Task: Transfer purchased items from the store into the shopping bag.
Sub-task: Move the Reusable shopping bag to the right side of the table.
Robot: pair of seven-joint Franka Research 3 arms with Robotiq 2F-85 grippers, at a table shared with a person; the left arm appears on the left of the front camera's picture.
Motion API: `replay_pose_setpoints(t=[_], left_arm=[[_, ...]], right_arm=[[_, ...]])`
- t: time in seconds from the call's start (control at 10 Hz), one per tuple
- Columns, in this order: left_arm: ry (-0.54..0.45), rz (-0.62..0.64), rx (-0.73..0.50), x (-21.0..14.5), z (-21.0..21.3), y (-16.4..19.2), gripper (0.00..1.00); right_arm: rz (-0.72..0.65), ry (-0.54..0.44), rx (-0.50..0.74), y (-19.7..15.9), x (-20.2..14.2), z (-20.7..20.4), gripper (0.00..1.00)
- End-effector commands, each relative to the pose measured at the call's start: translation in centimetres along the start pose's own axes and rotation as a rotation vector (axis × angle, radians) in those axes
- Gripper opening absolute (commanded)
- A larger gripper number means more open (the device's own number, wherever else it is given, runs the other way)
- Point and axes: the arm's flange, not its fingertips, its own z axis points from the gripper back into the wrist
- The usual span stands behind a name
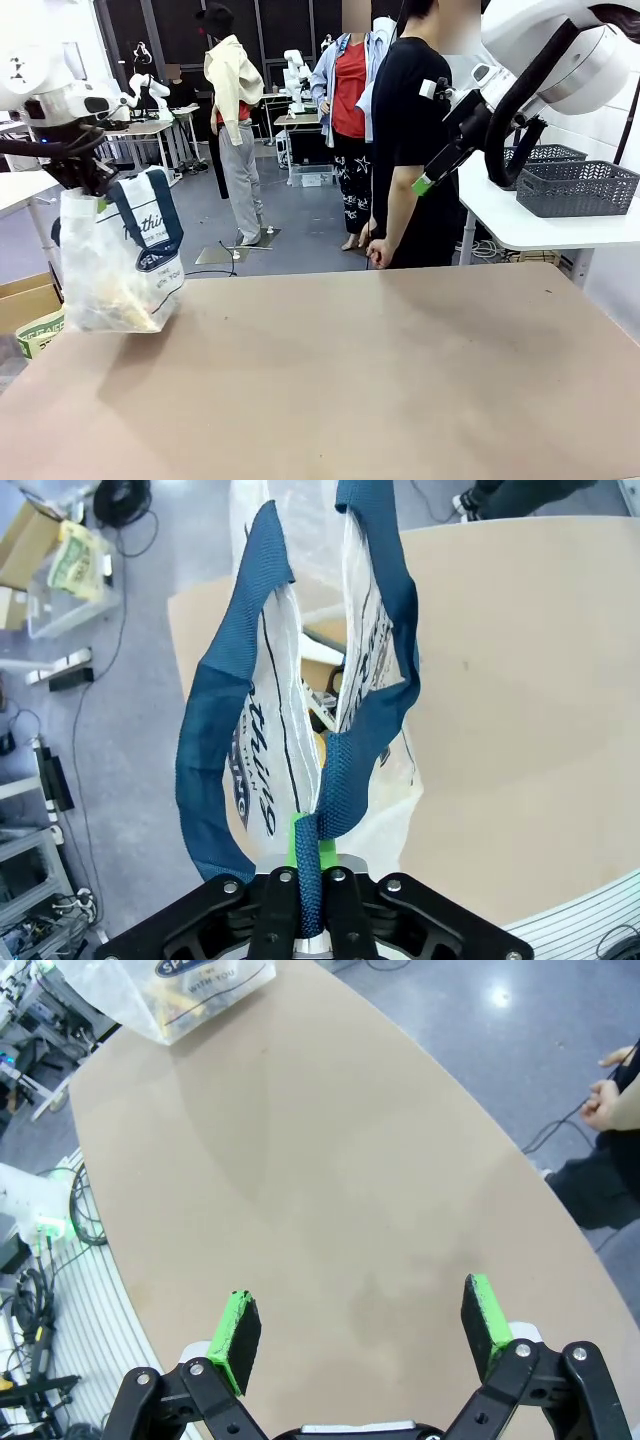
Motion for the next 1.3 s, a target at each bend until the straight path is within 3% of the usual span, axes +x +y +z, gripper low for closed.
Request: replay_pose_setpoints(t=[0.0, 0.7, 0.8, 1.2], left_arm=[[-0.025, -0.022, -0.001, -1.2, 0.1, 2.0, 0.0], [0.029, -0.015, -0.031, -7.3, -4.2, 4.1, 0.0], [0.047, -0.003, -0.013, -5.6, -4.6, 3.8, 0.0], [0.047, -0.003, -0.013, -5.6, -4.6, 3.8, 0.0]], right_arm=[[-0.014, 0.02, 0.001, 0.2, 0.2, 0.1, 1.0], [-0.014, 0.02, 0.001, 0.2, 0.2, 0.1, 1.0], [-0.014, 0.02, 0.001, 0.2, 0.2, 0.1, 1.0], [-0.014, 0.02, 0.001, 0.2, 0.2, 0.1, 1.0]])
